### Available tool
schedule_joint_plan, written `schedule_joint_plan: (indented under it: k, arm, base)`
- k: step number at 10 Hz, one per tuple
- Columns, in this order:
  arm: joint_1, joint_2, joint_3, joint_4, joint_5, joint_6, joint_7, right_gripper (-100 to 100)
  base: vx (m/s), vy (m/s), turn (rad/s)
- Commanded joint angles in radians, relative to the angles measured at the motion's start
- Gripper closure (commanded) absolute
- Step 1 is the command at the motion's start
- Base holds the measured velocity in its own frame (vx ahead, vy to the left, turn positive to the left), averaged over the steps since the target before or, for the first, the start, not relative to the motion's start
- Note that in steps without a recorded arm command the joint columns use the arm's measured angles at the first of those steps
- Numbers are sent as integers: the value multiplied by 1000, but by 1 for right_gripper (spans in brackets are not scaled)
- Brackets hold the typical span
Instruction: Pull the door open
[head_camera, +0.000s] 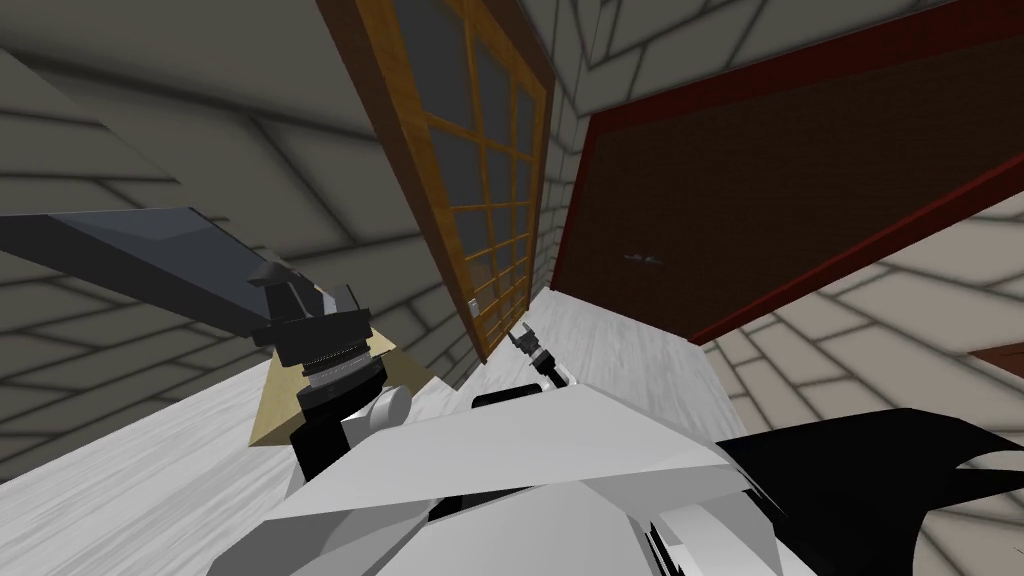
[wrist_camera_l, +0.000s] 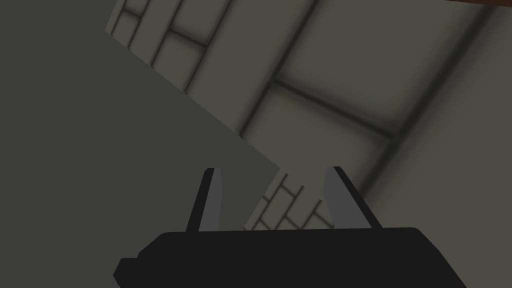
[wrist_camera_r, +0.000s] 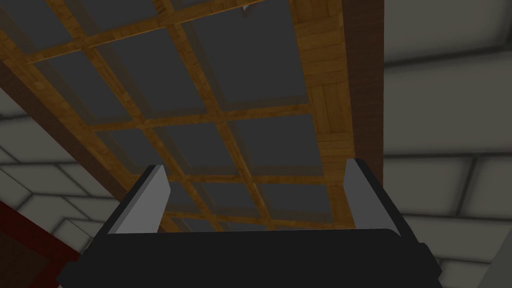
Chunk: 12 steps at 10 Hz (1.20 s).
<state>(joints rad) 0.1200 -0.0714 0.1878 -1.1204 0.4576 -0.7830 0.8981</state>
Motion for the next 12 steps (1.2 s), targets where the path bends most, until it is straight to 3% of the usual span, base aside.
schedule_joint_plan:
  k: [1,4,6,12]
  arm:
    - [-12,4,5,34,15,-10,29,-100]
    - [-41,15,16,117,46,-36,94,-100]
    - [-47,18,18,137,54,-42,109,-100]
    - [-105,50,40,305,118,-95,240,-100]
  base:
    - [110,-24,44]
    - [104,-24,54]
    - [95,-19,22]
    - [158,3,87]
